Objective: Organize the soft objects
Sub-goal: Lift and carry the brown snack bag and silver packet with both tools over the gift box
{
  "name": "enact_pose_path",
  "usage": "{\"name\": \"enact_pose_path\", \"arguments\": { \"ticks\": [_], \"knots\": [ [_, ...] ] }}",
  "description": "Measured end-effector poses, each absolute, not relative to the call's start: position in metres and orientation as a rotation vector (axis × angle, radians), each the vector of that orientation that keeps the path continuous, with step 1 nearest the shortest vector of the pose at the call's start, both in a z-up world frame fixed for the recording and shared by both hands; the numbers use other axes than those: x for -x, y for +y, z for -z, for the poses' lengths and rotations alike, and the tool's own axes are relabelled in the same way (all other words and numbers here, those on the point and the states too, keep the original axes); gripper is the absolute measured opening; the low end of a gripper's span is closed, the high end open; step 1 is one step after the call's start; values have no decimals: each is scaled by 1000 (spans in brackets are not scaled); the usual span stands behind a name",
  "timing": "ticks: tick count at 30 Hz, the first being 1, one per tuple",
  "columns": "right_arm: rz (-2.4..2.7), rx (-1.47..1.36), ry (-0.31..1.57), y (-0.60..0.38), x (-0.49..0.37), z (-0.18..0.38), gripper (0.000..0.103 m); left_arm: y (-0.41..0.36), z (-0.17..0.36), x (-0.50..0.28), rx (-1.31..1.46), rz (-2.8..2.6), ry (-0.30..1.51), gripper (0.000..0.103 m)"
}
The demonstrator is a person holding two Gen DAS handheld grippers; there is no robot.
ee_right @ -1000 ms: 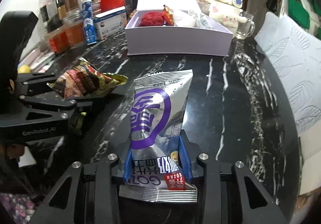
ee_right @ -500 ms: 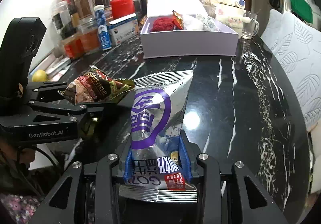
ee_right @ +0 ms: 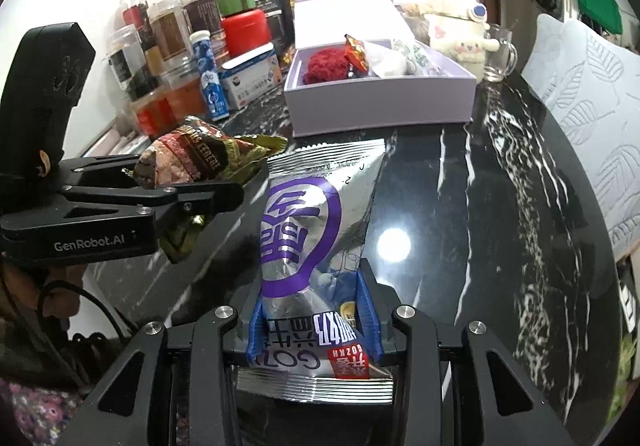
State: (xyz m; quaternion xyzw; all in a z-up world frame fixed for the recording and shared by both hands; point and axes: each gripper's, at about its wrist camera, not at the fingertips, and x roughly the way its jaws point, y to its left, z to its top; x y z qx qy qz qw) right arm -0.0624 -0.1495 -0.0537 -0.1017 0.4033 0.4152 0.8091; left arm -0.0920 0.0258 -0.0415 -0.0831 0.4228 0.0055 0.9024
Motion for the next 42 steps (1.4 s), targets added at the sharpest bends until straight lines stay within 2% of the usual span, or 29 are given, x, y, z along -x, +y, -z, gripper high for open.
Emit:
{"name": "enact_pose_path", "arguments": {
  "ticks": [24, 42],
  "knots": [
    [-959, 221, 687, -113, -9, -29, 39, 56, -53, 23, 79, -14, 632, 43],
    [-980, 267, 604, -67, -83, -63, 37, 93, -68, -51, 94, -36, 574, 43]
  ]
}}
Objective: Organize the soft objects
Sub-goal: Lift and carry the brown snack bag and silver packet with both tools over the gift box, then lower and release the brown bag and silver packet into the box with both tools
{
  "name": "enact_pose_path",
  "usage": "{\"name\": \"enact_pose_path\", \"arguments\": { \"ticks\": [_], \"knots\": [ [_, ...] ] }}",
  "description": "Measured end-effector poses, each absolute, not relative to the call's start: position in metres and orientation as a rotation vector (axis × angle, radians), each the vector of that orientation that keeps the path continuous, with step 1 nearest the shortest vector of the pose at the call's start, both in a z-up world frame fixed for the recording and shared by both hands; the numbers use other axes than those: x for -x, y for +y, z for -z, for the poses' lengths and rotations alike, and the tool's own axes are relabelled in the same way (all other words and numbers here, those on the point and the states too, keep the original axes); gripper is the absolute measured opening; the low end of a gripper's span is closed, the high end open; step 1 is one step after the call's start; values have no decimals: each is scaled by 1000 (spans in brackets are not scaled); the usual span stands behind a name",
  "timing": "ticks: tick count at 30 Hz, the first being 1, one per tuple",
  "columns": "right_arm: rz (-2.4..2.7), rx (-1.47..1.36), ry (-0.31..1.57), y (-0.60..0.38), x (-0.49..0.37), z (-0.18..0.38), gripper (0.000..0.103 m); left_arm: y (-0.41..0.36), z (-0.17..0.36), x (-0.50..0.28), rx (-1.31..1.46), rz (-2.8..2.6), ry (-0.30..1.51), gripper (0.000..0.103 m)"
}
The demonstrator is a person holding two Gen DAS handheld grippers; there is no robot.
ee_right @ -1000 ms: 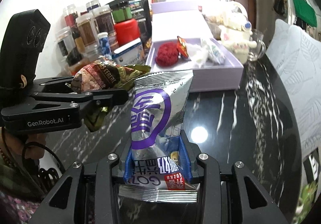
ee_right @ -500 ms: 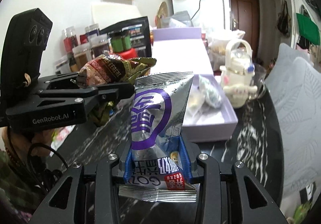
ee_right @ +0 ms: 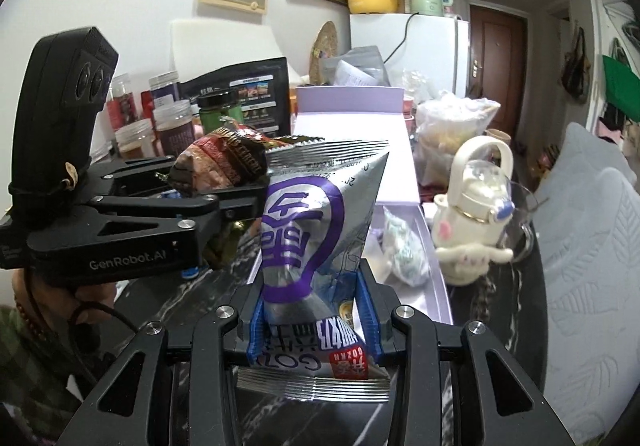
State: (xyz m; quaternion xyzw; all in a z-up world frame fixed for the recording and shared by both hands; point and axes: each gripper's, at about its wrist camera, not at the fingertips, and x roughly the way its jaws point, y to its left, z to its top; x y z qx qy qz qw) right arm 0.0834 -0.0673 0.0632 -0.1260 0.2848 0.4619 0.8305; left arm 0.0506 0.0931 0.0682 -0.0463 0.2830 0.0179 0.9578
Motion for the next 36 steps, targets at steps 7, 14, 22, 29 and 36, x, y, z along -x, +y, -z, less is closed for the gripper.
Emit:
{"name": "enact_pose_path", "arguments": {
  "ticks": [7, 14, 22, 29, 36],
  "knots": [
    [-982, 262, 622, -48, -113, -52, 37, 108, -61, -80, 90, -56, 576, 43],
    [-996, 219, 631, -38, -143, -42, 36, 117, -46, -104, 82, -65, 601, 43],
    [-992, 174, 666, -33, -169, -11, 36, 117, -13, -125, 93, -34, 671, 43],
    [-973, 190, 752, -33, -185, 22, 36, 115, 13, -139, 97, -29, 738, 43],
    [-995, 154, 821, -39, -195, 50, 36, 116, 38, -150, 102, -47, 817, 43]
  ]
}}
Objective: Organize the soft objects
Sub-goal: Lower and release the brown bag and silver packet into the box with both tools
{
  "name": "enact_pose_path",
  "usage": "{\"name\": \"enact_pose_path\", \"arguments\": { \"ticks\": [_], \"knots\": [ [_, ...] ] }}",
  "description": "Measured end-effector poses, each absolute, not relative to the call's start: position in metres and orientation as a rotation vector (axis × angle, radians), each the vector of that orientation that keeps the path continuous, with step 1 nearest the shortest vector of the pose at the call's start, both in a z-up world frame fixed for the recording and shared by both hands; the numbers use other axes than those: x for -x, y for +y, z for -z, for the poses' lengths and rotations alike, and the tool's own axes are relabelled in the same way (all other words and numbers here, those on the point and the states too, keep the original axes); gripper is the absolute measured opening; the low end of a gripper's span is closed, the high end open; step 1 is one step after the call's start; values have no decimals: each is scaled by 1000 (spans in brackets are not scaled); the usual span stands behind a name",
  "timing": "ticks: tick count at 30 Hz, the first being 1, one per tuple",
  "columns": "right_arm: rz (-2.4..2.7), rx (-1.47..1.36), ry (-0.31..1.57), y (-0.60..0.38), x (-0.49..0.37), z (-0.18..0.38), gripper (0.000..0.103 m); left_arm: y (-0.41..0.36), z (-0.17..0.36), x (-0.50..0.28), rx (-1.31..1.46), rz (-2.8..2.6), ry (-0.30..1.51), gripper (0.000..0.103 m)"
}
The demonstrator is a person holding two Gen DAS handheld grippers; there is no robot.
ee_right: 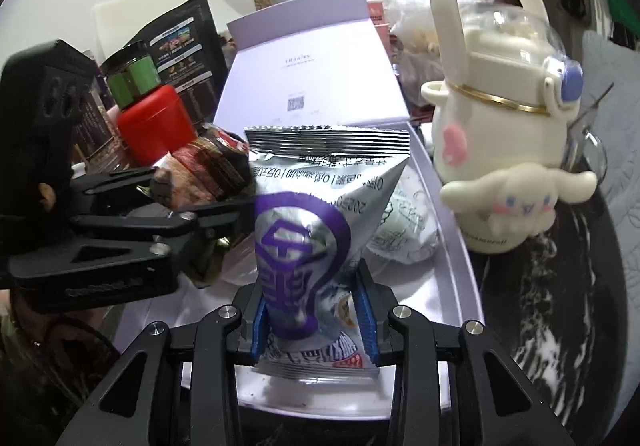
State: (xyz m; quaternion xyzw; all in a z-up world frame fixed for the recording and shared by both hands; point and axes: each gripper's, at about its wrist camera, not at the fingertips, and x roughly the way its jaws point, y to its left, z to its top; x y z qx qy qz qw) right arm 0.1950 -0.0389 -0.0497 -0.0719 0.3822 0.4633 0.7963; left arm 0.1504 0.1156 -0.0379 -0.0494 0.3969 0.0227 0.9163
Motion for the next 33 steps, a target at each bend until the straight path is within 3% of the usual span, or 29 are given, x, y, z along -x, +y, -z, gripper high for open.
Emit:
{"name": "enact_pose_path", "arguments": {
  "ticks": [25, 31, 33],
  "knots": [
    [-934, 245, 805, -21, -186, 62, 37, 122, 71, -174, 138, -124, 1001, 43],
    [-834, 262, 778, -28, -190, 53, 48, 109, 71, -172, 86, -161, 1017, 45],
    [-823, 260, 778, -29, -192, 51, 53, 105, 71, -173, 77, -163, 1023, 53]
  ]
}}
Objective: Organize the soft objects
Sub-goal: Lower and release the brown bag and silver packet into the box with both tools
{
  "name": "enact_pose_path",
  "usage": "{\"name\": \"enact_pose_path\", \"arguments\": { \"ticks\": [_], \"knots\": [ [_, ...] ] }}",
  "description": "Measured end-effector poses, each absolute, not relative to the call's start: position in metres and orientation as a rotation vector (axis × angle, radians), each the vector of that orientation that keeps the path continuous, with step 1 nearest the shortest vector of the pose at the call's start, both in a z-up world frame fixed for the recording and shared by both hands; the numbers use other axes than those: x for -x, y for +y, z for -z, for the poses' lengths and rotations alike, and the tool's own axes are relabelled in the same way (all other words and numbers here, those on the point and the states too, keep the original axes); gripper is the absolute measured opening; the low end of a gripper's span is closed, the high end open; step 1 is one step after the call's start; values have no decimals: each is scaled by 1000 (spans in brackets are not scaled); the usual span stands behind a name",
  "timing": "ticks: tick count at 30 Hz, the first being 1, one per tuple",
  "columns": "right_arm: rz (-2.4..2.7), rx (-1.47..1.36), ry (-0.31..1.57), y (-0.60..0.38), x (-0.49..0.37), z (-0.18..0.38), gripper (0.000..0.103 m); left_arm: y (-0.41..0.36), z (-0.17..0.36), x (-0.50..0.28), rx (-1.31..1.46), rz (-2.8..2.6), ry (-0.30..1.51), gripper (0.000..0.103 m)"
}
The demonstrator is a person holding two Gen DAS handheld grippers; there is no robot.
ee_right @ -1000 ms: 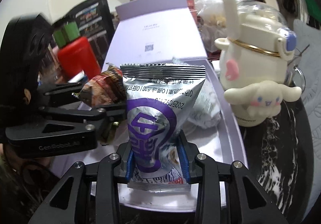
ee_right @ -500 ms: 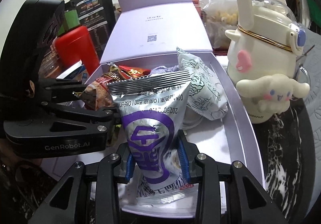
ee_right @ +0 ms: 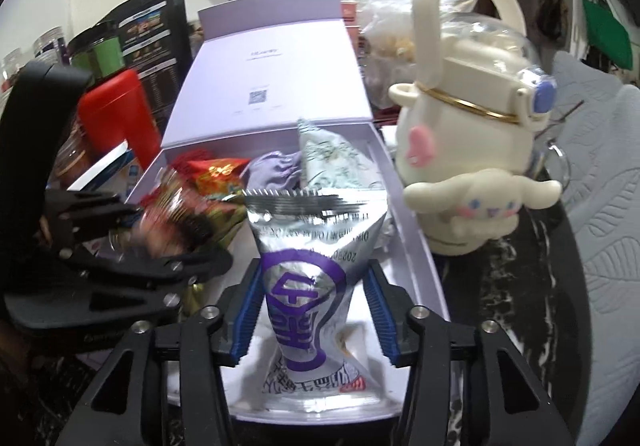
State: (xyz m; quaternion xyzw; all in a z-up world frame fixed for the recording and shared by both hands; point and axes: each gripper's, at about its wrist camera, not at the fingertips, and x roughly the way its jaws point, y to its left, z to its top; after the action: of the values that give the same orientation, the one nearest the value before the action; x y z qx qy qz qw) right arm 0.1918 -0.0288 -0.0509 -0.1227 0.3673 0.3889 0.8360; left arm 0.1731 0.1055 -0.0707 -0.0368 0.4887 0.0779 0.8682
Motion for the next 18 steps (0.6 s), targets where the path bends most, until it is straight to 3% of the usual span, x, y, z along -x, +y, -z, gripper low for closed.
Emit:
{"name": "enact_pose_path", "arguments": {
  "ticks": [5, 18],
  "knots": [
    [-801, 247, 763, -35, -189, 41, 63, 104, 69, -167, 109, -165, 1017, 61],
    [-764, 259, 740, -45, -166, 23, 64, 104, 38, -127, 113, -215, 939, 64]
  ]
}}
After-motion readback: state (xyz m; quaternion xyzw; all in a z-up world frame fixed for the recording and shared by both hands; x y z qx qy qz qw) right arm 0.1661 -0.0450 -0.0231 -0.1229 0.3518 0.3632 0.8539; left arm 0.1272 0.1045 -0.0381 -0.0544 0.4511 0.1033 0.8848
